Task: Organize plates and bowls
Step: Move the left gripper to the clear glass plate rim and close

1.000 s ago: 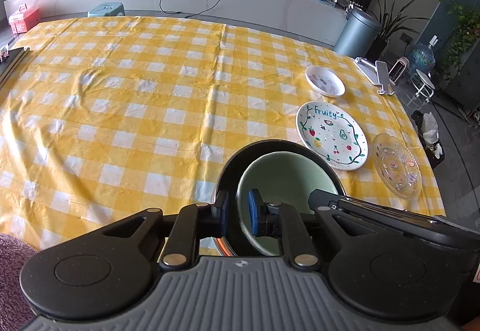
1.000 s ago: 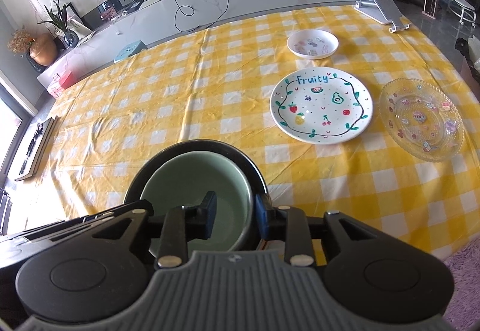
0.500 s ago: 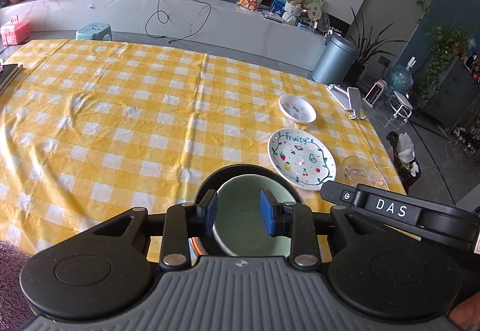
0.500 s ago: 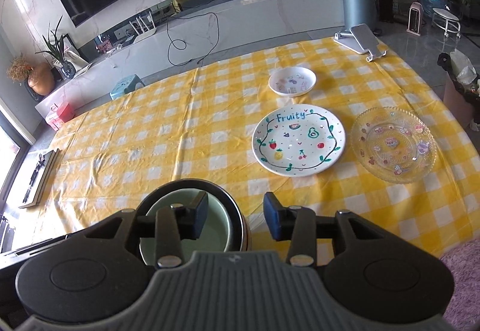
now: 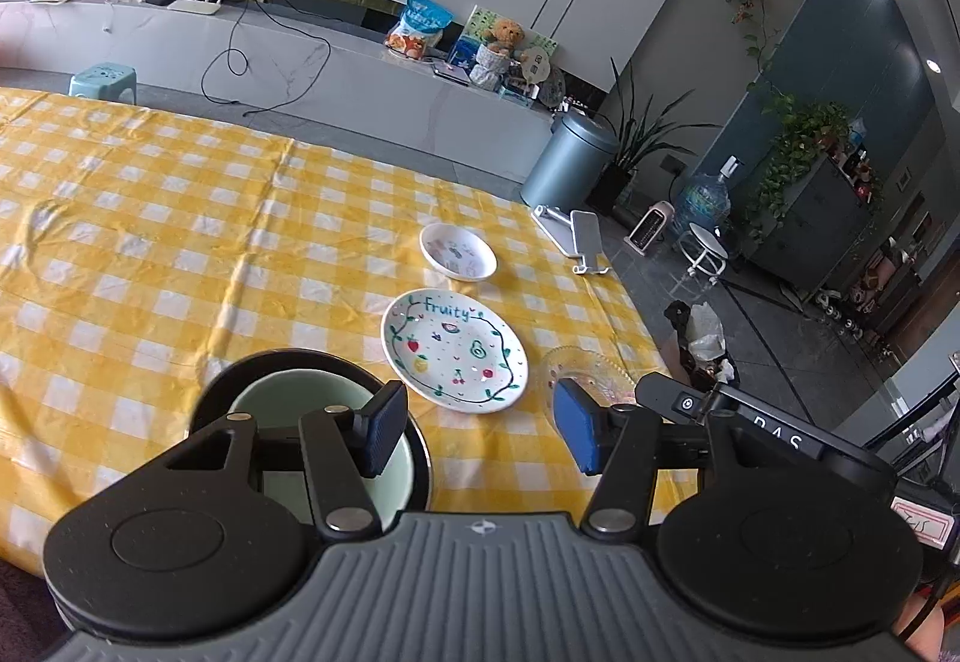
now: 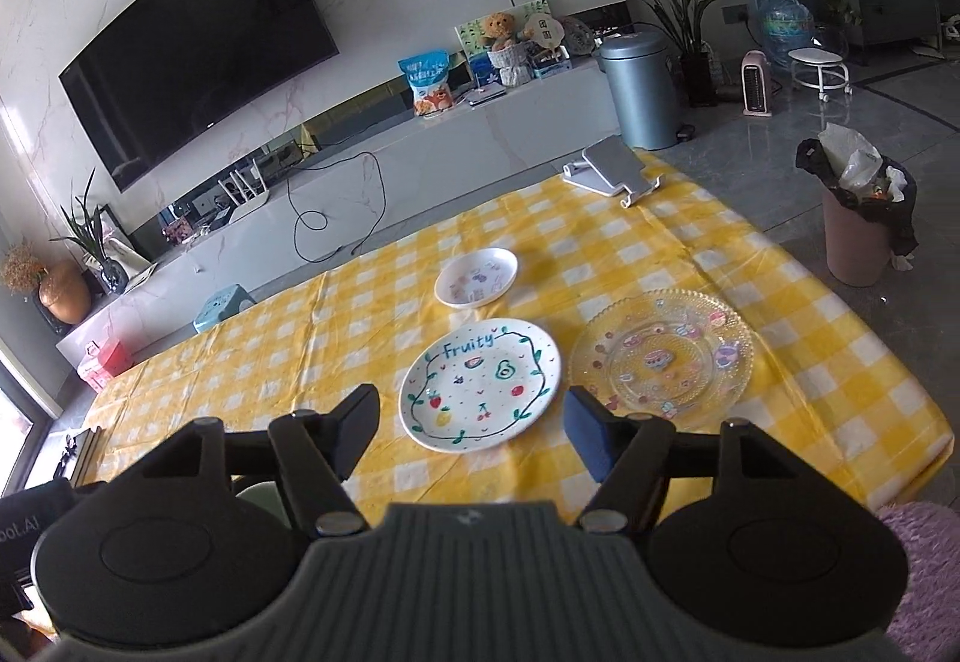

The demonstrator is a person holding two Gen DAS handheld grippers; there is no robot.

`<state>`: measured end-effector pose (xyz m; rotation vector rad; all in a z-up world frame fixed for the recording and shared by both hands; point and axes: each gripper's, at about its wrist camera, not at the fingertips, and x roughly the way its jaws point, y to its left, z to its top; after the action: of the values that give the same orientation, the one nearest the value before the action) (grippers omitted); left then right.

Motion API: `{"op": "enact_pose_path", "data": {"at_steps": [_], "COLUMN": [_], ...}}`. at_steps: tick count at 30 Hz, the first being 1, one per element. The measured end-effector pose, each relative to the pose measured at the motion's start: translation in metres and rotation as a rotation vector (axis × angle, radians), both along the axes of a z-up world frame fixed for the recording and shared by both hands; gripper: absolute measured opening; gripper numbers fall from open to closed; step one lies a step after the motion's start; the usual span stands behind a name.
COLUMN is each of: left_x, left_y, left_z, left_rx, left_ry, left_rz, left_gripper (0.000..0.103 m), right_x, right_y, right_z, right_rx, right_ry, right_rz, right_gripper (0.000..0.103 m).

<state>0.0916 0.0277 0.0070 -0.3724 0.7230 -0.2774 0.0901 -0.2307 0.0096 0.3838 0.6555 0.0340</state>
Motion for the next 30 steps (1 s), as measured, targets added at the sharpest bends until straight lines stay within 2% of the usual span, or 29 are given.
{"op": "enact_pose_path", "data": {"at_steps": [6, 8, 12, 16, 20, 24, 26, 27, 28, 30], "left_x": [0.018, 0.026, 0.046, 0.069, 0.088, 0.104, 0.109, 0.112, 0.113, 0.116], "left_y": [-0.042, -0.056, -0.084, -0.102, -0.112, -0.121, -0.125, -0.128, -0.131, -0.136], "left_z": [-0.017, -0.022, -0.036, -0.055, -0.076, -0.095, -0.102, -0.105, -0.108, -0.112], "left_rx": [-0.017, -0.023, -0.032, -0.050, -0.077, -0.077, -0.074, -0.066, -0.056, -0.043], "left_ry": [0.036, 0.048, 0.090, 0.161, 0.228, 0.267, 0.282, 0.287, 0.287, 0.282], "left_rz": [-0.075, -0.096, -0.111, -0.094, -0.058, -0.030, -0.021, -0.016, -0.015, -0.011], "left_gripper": [0.064, 0.064, 0.063, 0.059, 0.055, 0.048, 0.045, 0.041, 0.040, 0.037], "right_x": [0.003, 0.008, 0.030, 0.053, 0.073, 0.092, 0.101, 0.107, 0.110, 0.116], "right_y": [-0.052, -0.071, -0.103, -0.131, -0.151, -0.164, -0.168, -0.170, -0.172, -0.176], "right_z": [-0.016, -0.022, -0.036, -0.055, -0.077, -0.100, -0.109, -0.114, -0.116, -0.119], "right_rx": [0.019, 0.035, 0.028, 0.079, 0.117, 0.170, 0.186, 0.194, 0.198, 0.197], "right_ry": [-0.031, -0.036, 0.021, 0.083, 0.110, 0.140, 0.160, 0.170, 0.173, 0.174], "right_rz": [-0.083, -0.113, -0.132, -0.139, -0.147, -0.139, -0.143, -0.142, -0.140, -0.141], "right_gripper": [0.071, 0.078, 0.079, 0.078, 0.072, 0.071, 0.056, 0.046, 0.042, 0.041]}}
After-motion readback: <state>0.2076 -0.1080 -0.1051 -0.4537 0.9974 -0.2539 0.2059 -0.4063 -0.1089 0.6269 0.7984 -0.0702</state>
